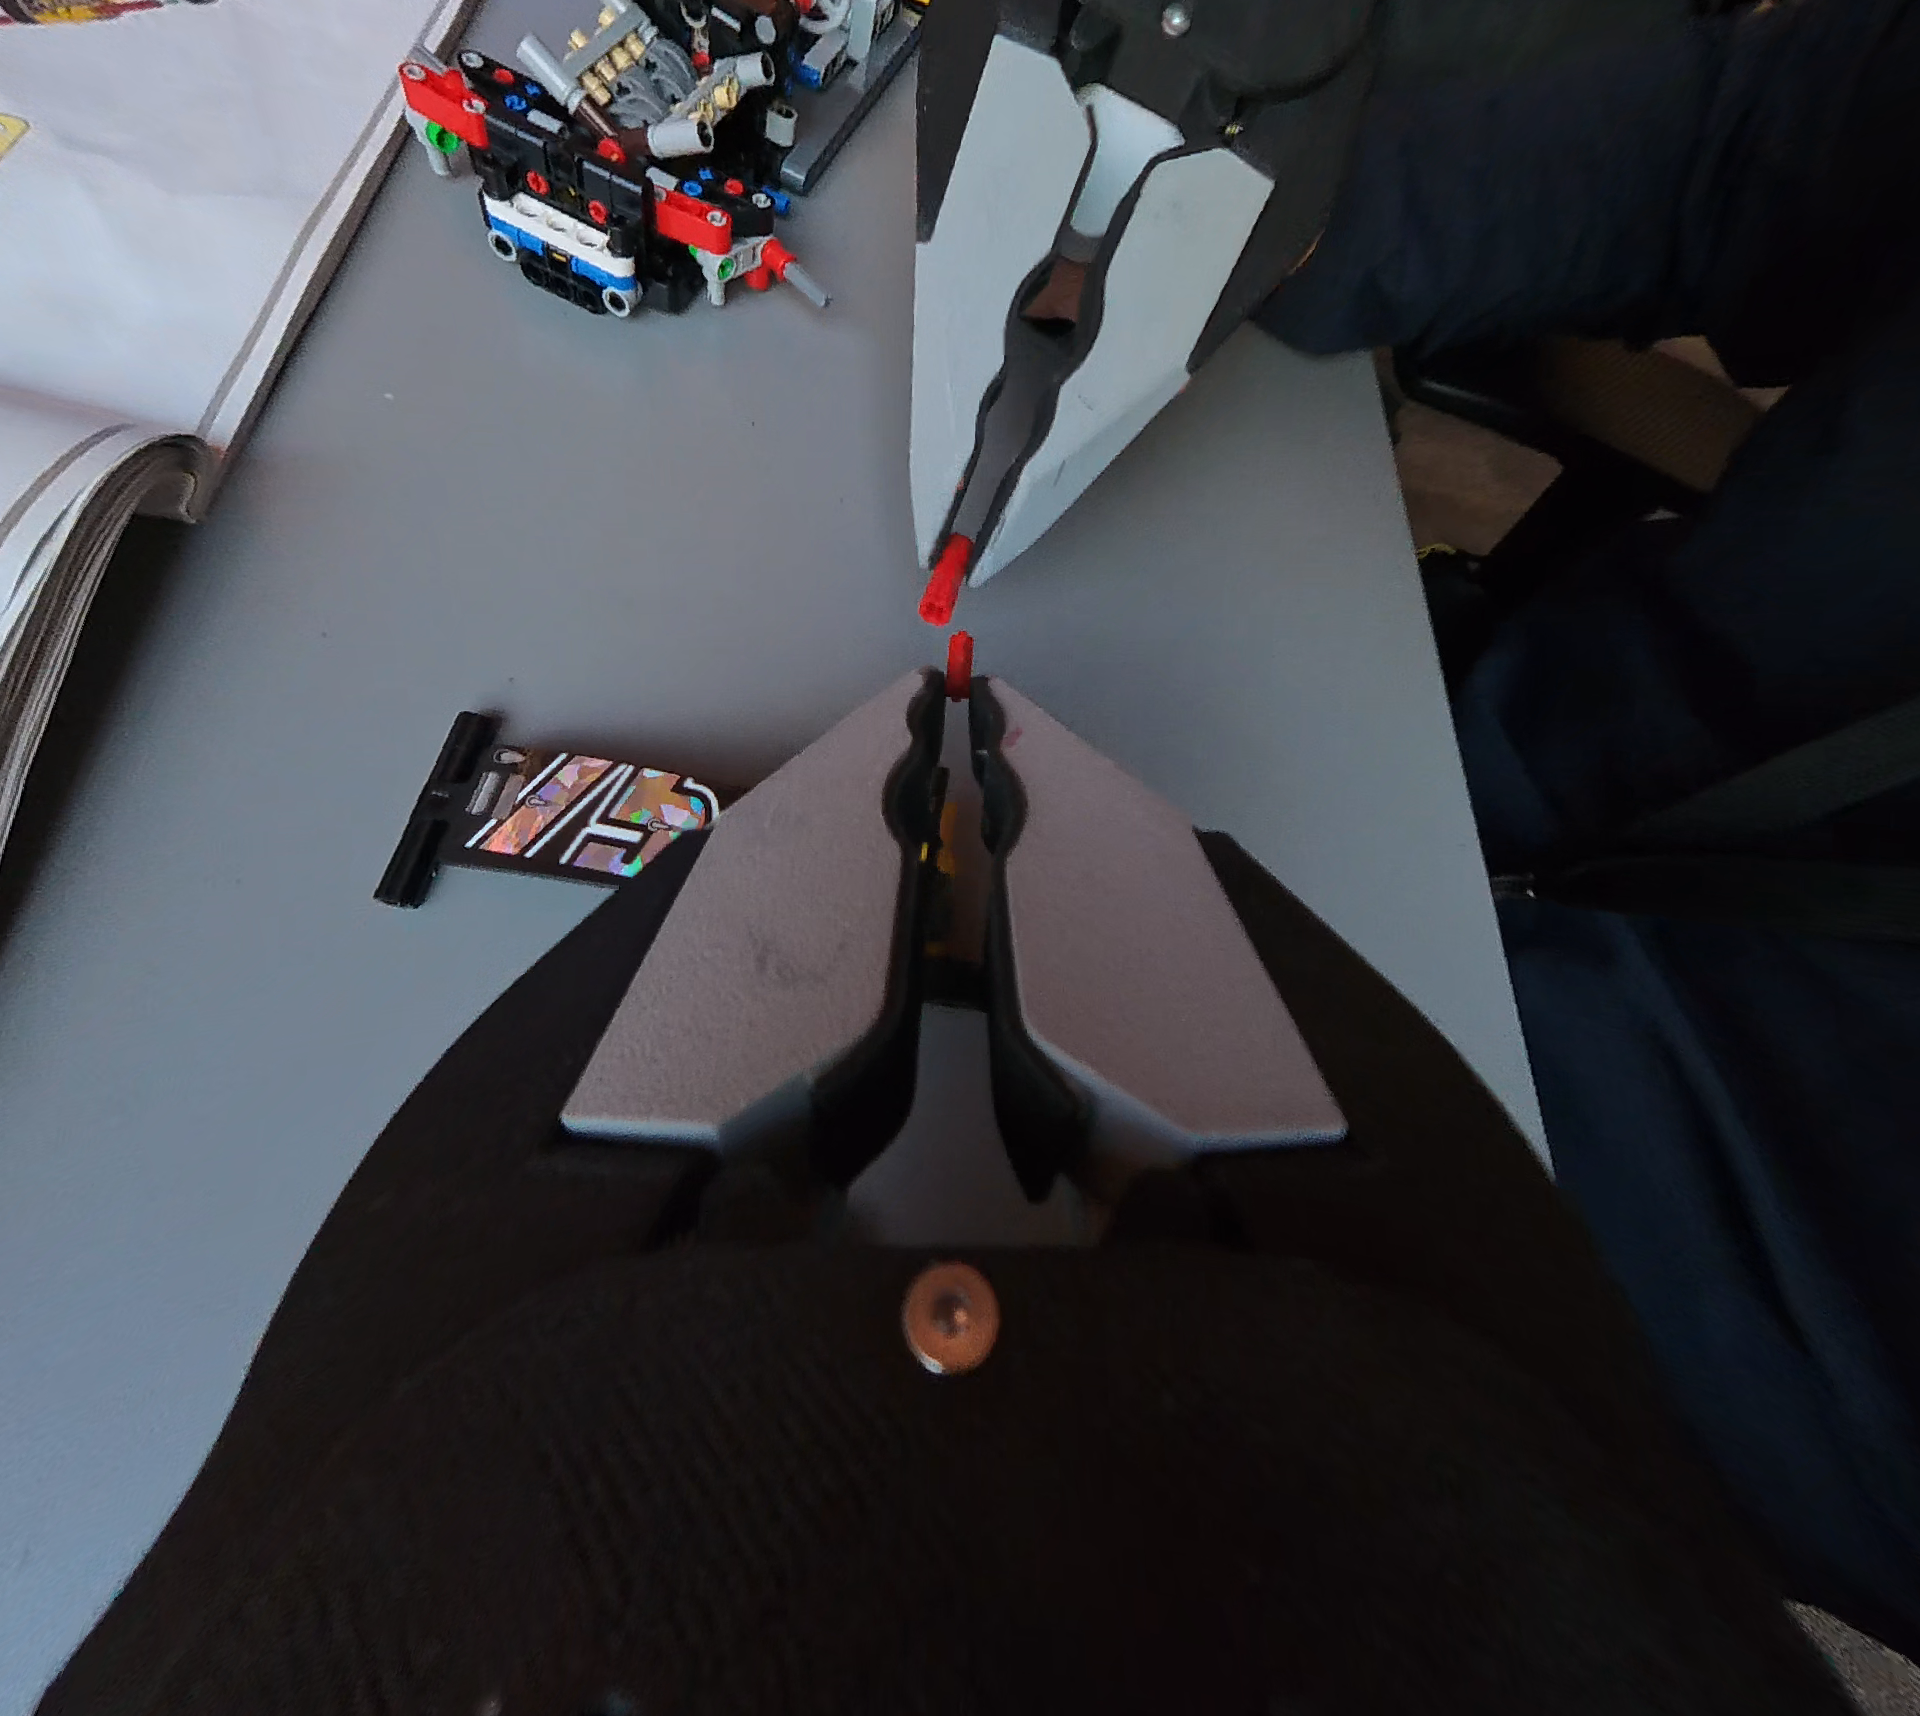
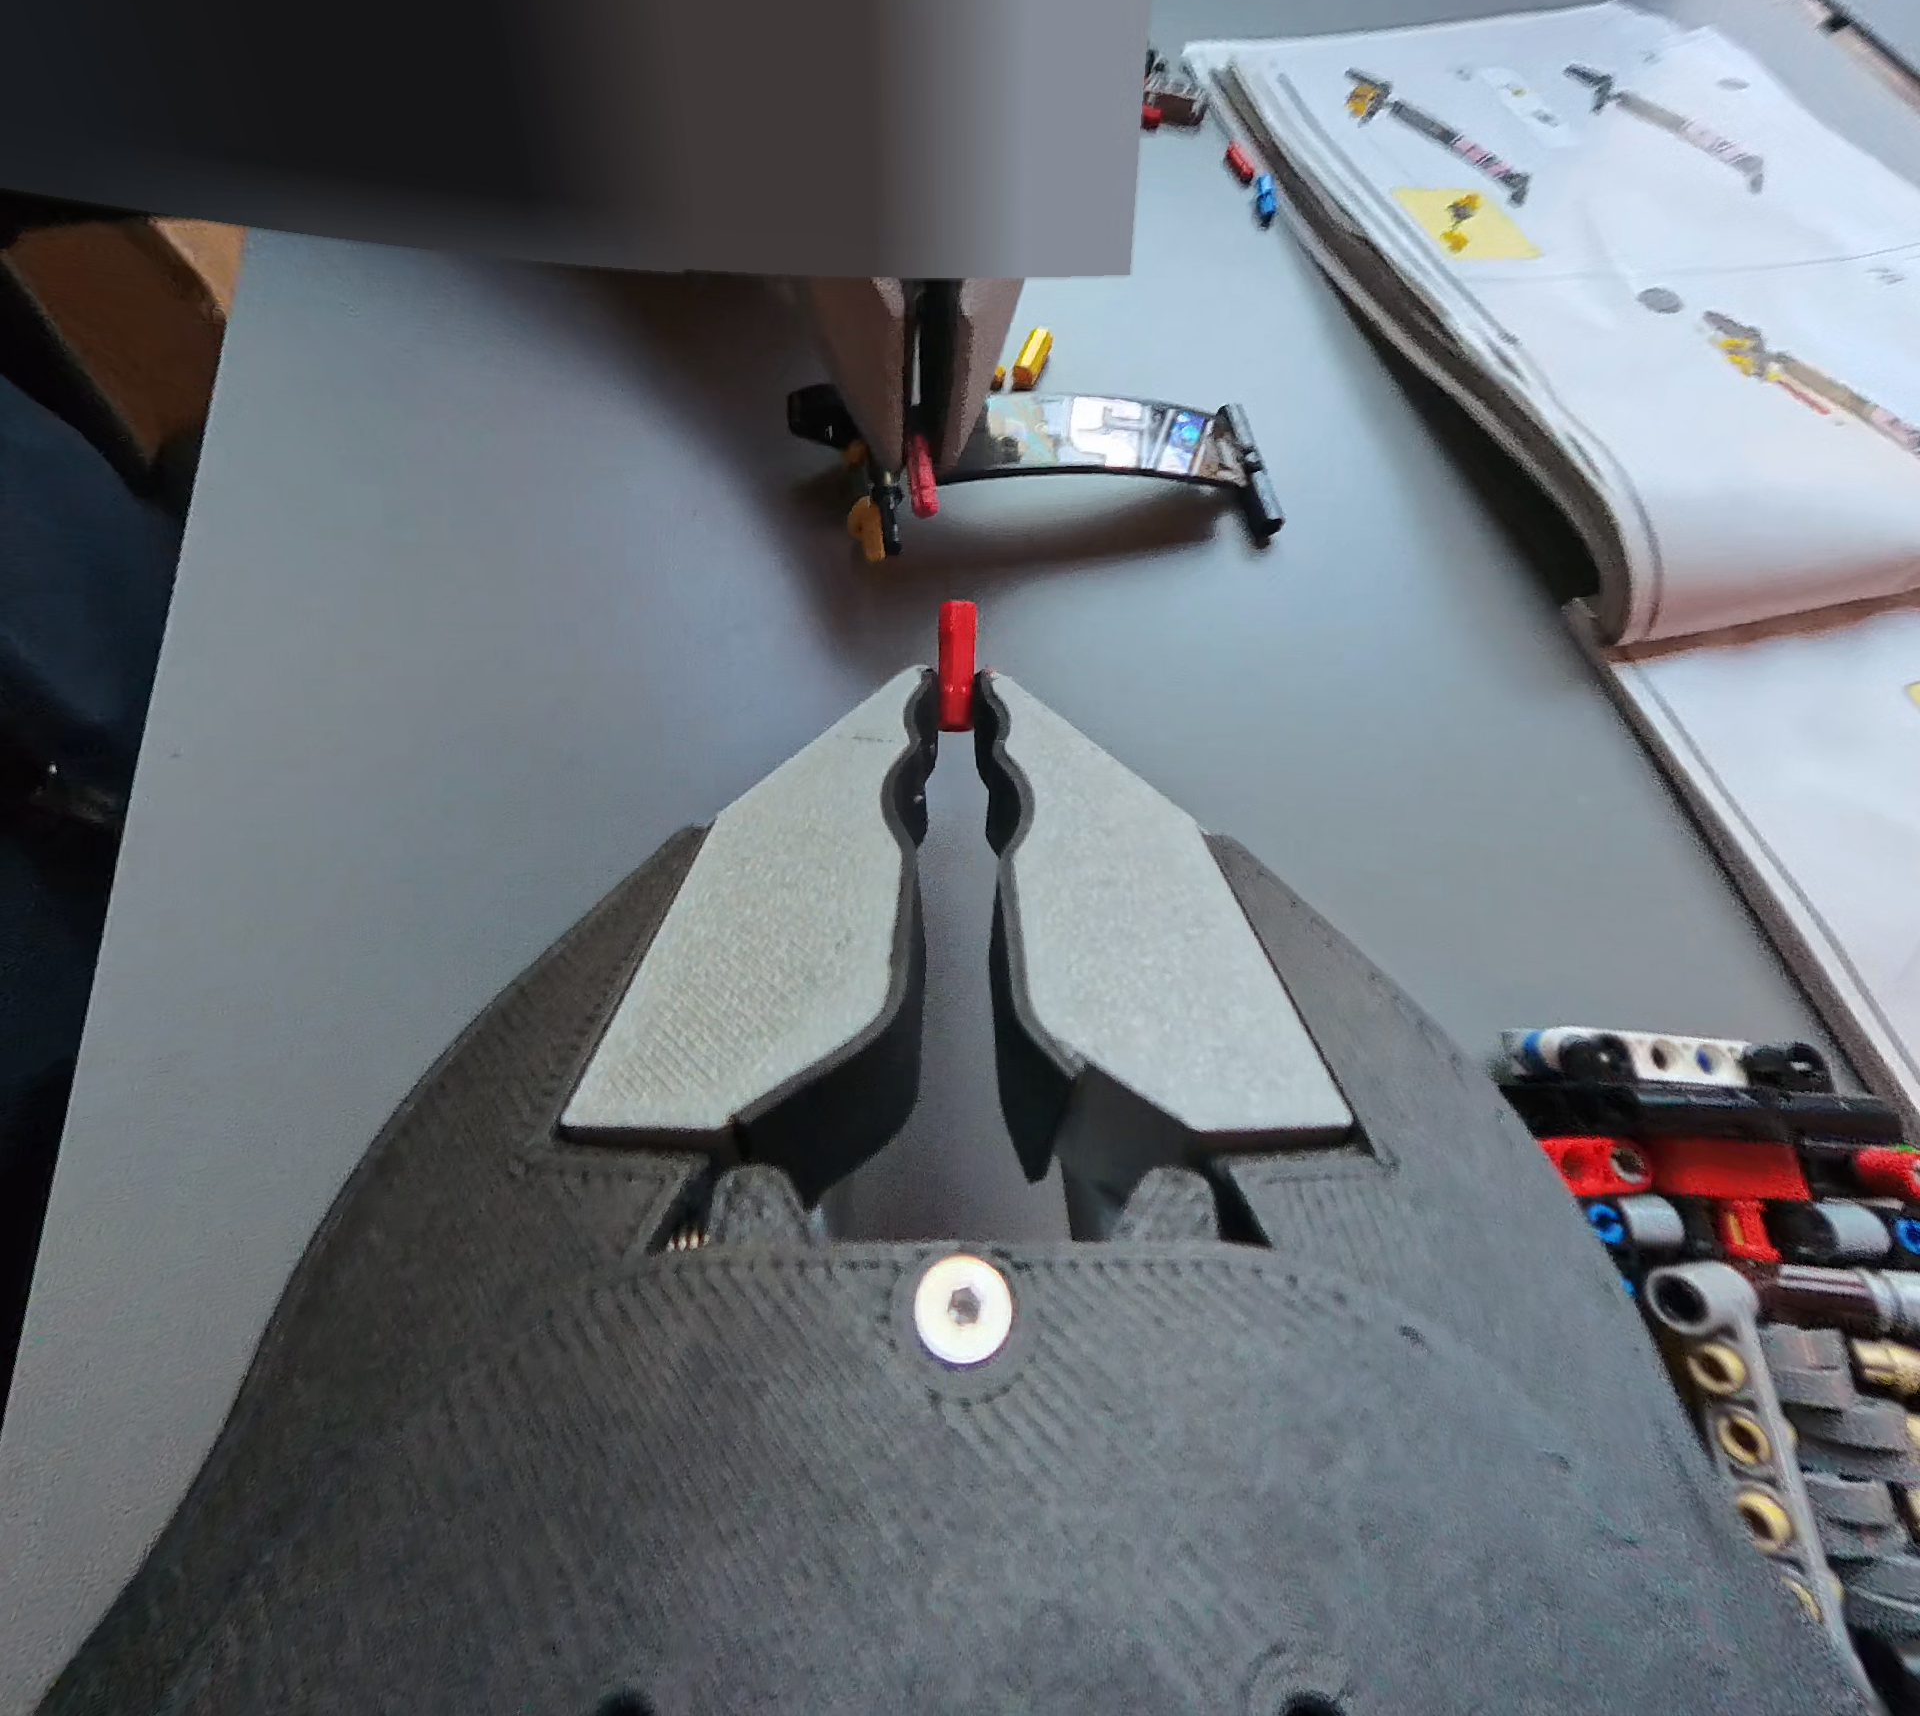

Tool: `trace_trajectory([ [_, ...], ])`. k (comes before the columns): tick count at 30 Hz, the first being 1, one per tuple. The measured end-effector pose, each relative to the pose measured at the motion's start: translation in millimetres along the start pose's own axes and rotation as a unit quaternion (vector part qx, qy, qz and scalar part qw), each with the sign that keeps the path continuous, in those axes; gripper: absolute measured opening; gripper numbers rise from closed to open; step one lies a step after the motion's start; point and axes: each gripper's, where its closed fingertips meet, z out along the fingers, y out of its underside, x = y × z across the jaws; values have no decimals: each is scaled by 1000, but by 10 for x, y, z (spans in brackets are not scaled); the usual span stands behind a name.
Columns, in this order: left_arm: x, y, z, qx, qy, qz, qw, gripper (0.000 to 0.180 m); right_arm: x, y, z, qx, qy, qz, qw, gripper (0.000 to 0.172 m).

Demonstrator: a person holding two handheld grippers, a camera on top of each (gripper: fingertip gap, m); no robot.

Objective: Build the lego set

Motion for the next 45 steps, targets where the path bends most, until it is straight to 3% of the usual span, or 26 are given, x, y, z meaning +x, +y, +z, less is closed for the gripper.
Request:
trace_trajectory([
  [5,20,23,30,-9,-2,-7,1000,2,-60,-27,15,3,-3,-23,1000,4],
  [12,12,55,93,-10,0,-13,1000,2,-46,-124,-67,46,-30,26,998,4],
  [20,79,93,131,-22,-1,42,999,2,-165,-9,-15,1,-89,57,994,3],
  [27,329,174,211,-42,1,33,999,1,-437,287,-20,-90,-139,104,981,4],
  [34,551,402,430,-86,22,44,995,2,-607,247,-139,-60,-165,155,972,3],
  [45,535,227,367,-30,18,52,998,2,-639,188,-211,-34,-205,183,961,3],
])
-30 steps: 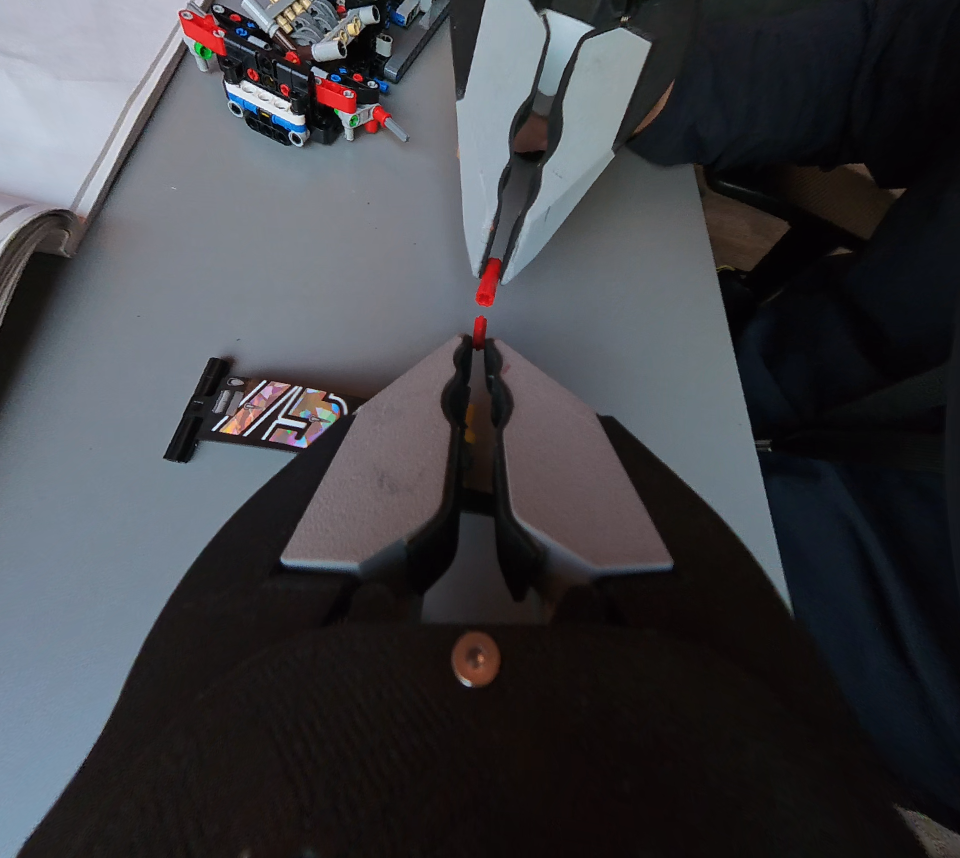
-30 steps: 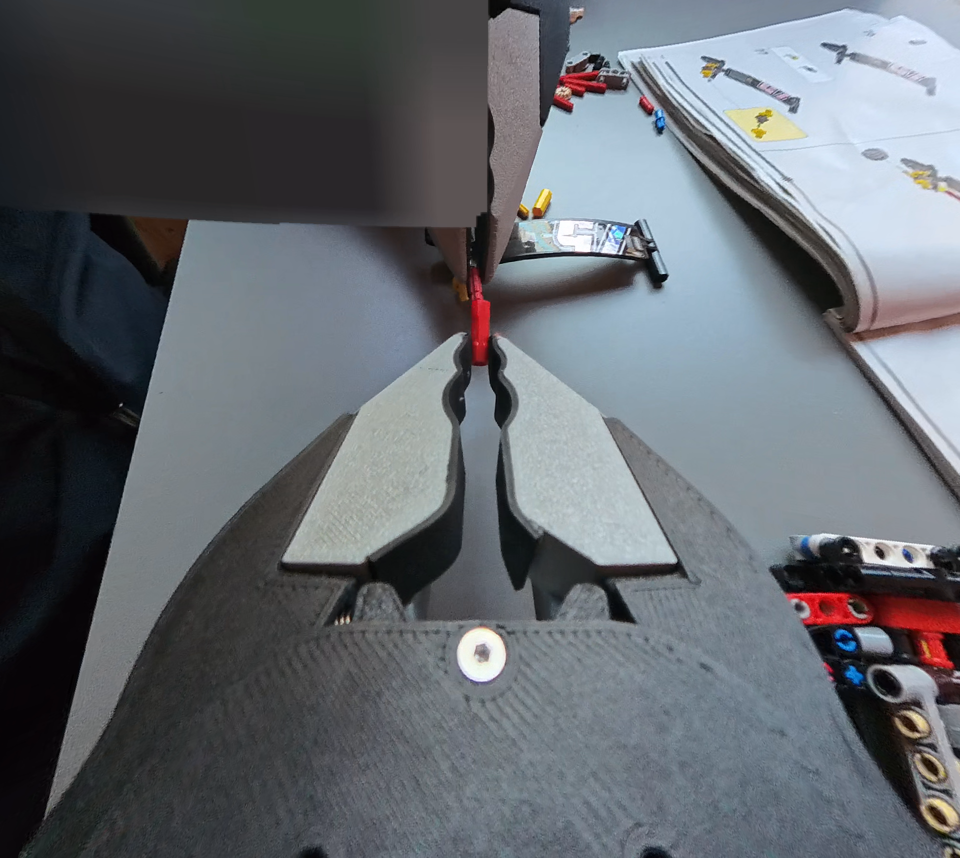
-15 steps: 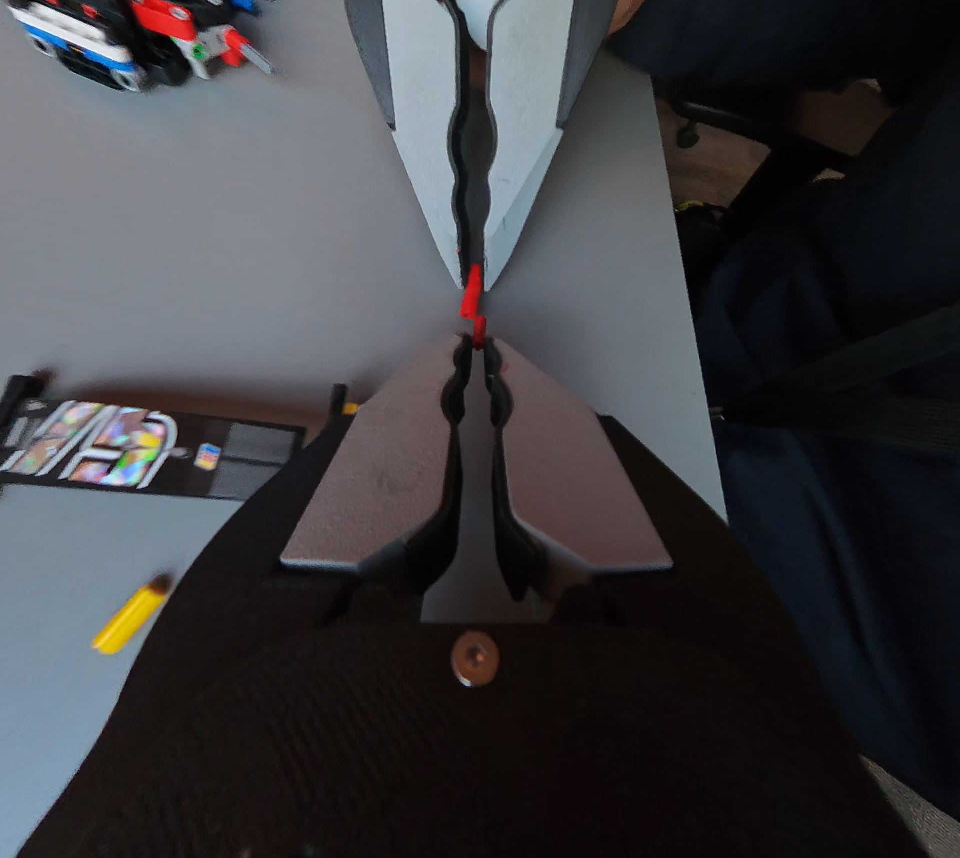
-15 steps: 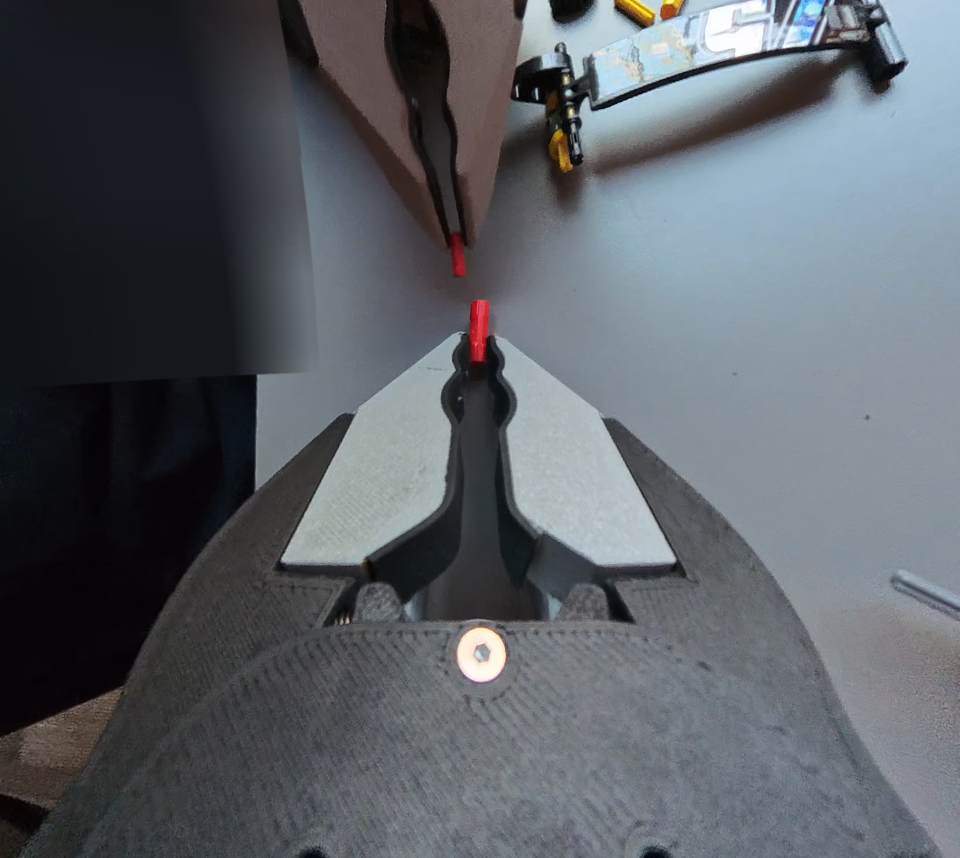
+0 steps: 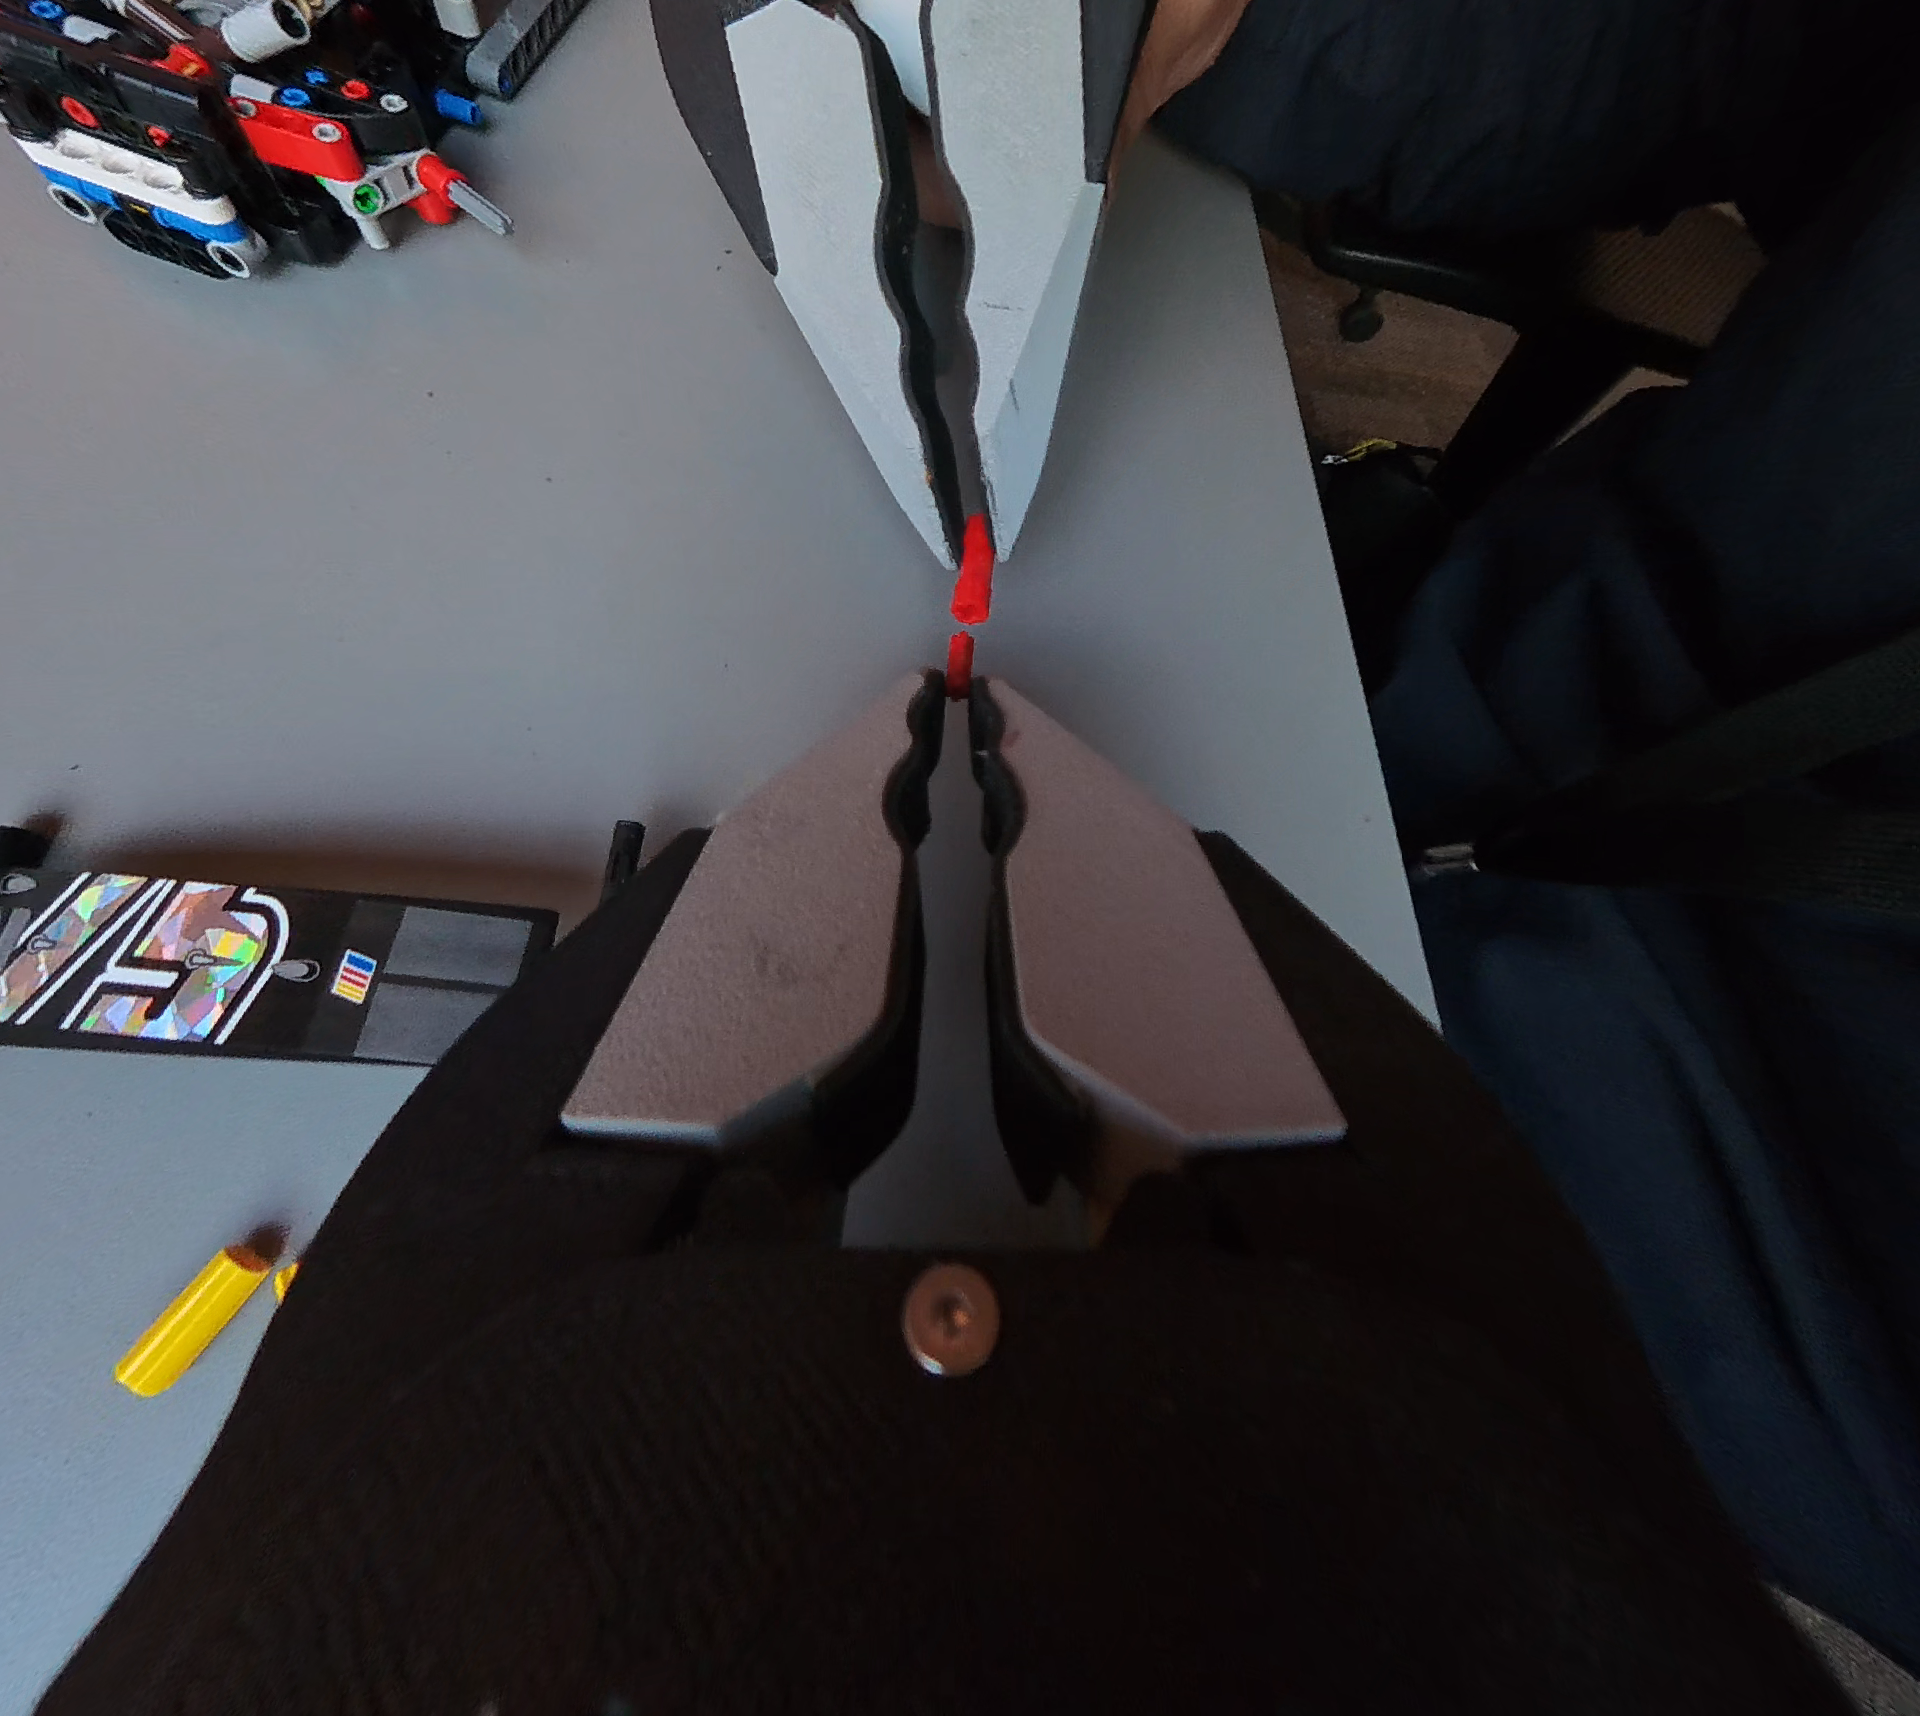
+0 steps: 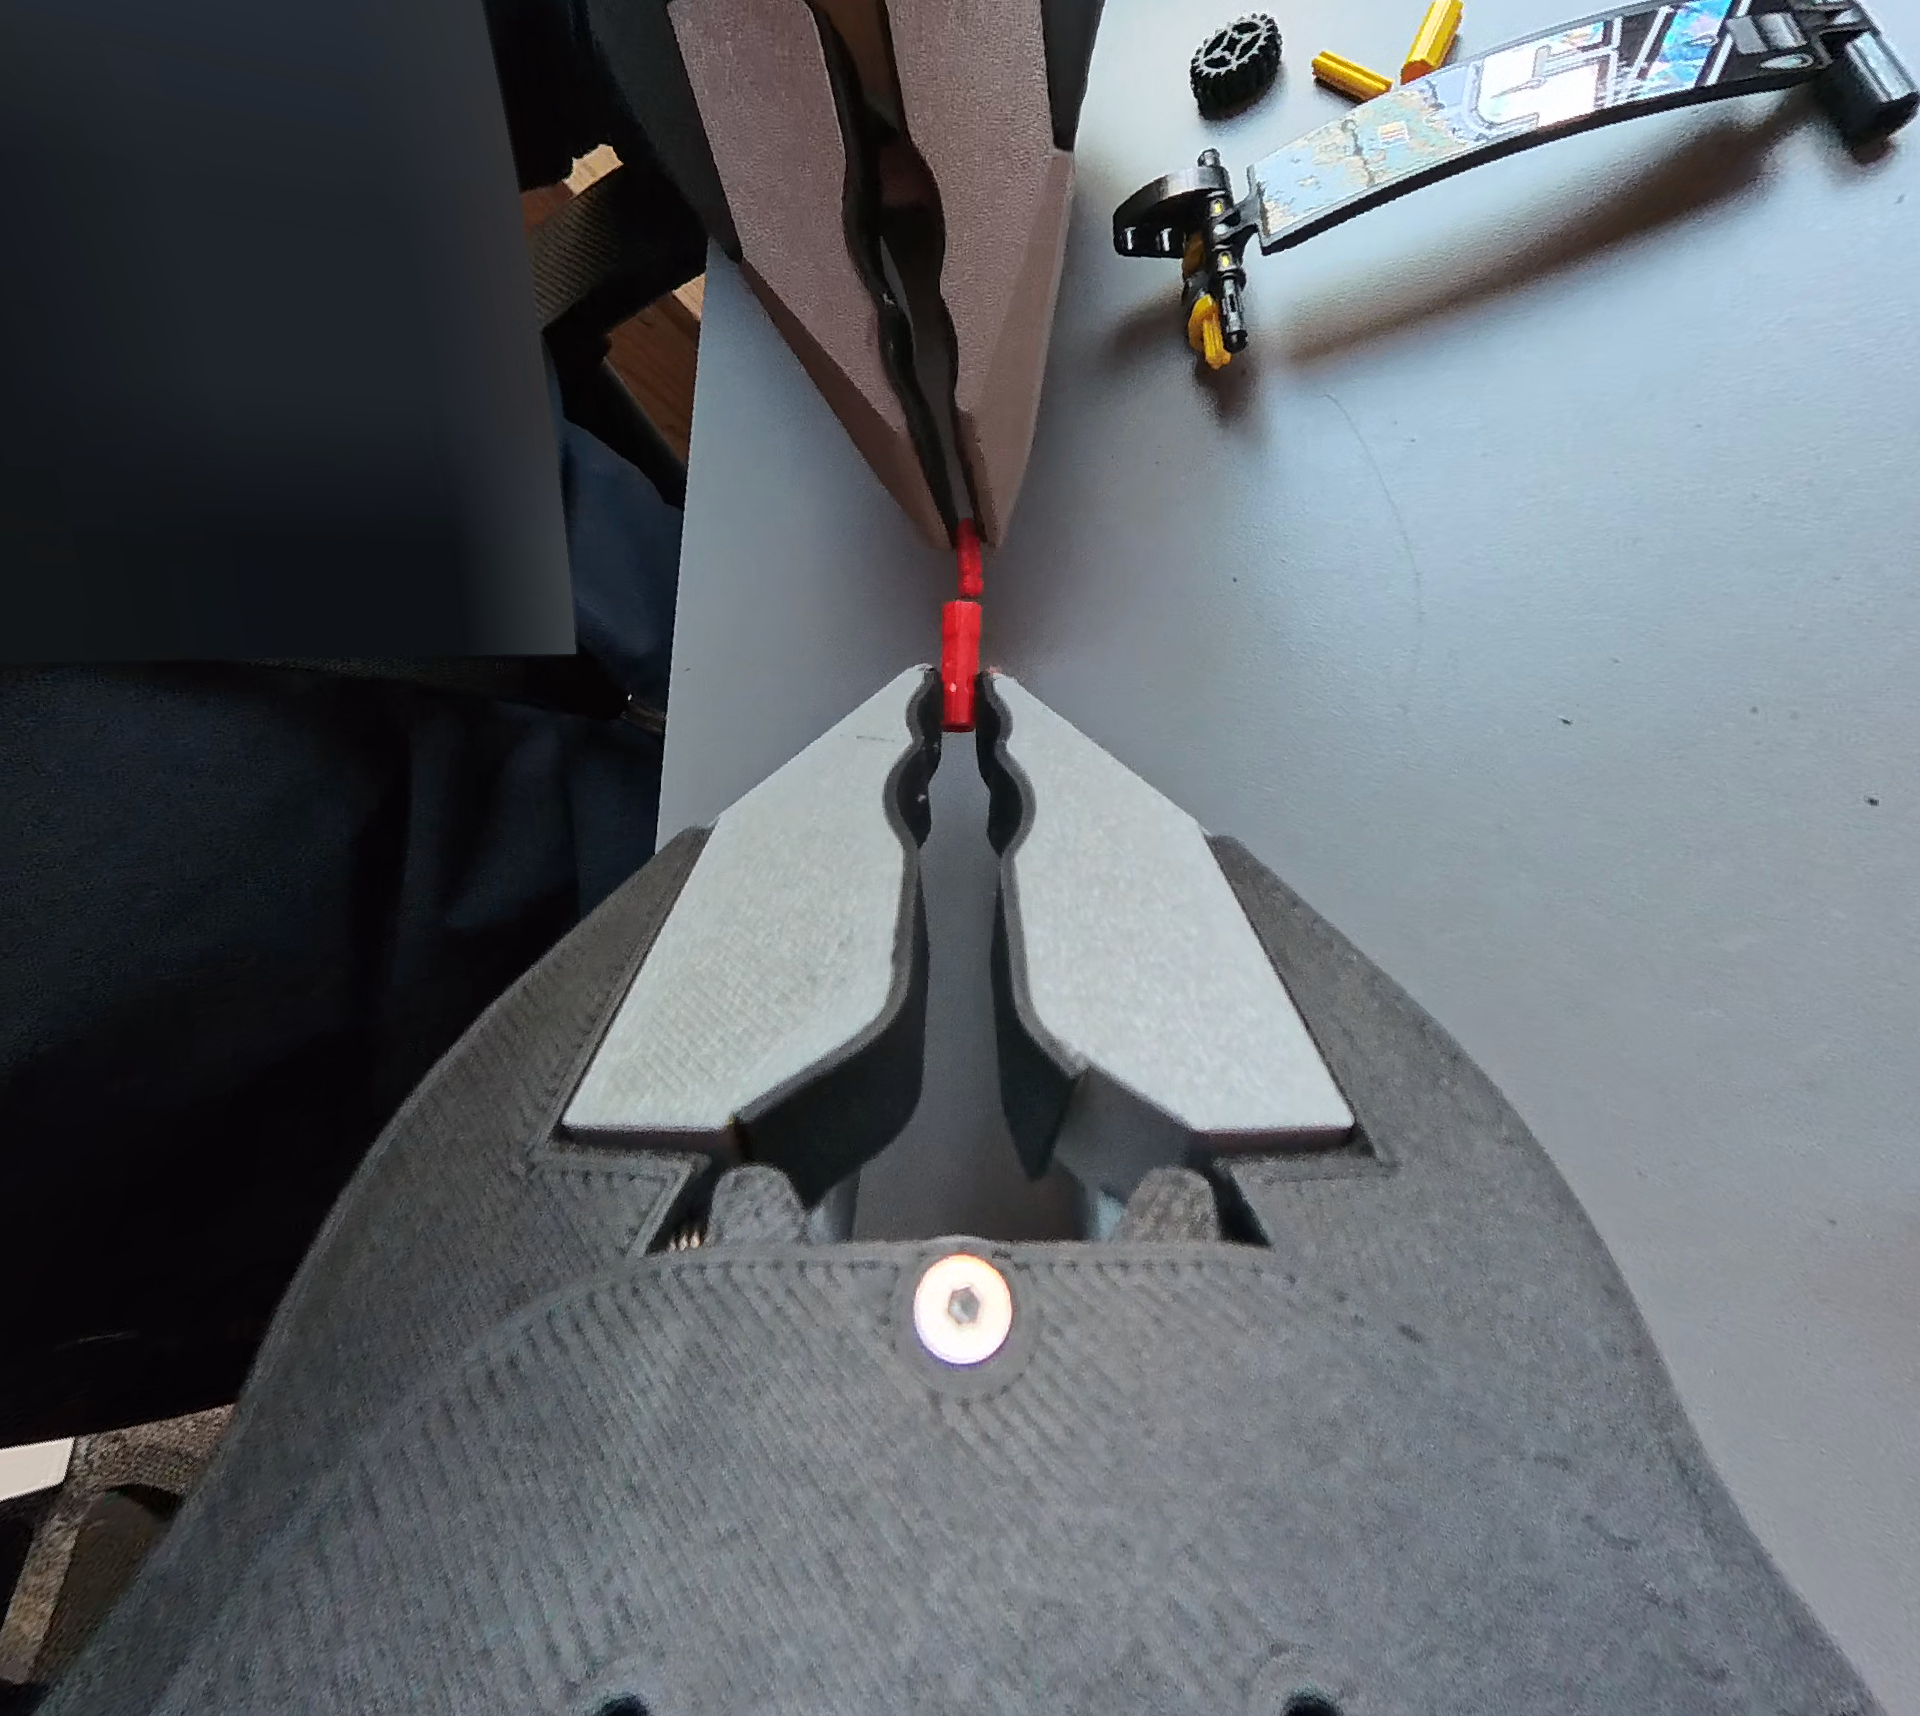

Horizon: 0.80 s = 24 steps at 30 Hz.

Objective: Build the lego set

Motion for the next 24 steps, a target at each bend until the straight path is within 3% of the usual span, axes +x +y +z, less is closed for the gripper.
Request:
trace_trajectory([
  [24,17,-133,-55,40,-7,26,999,2,-26,-98,-71,39,-30,19,999,3],
])
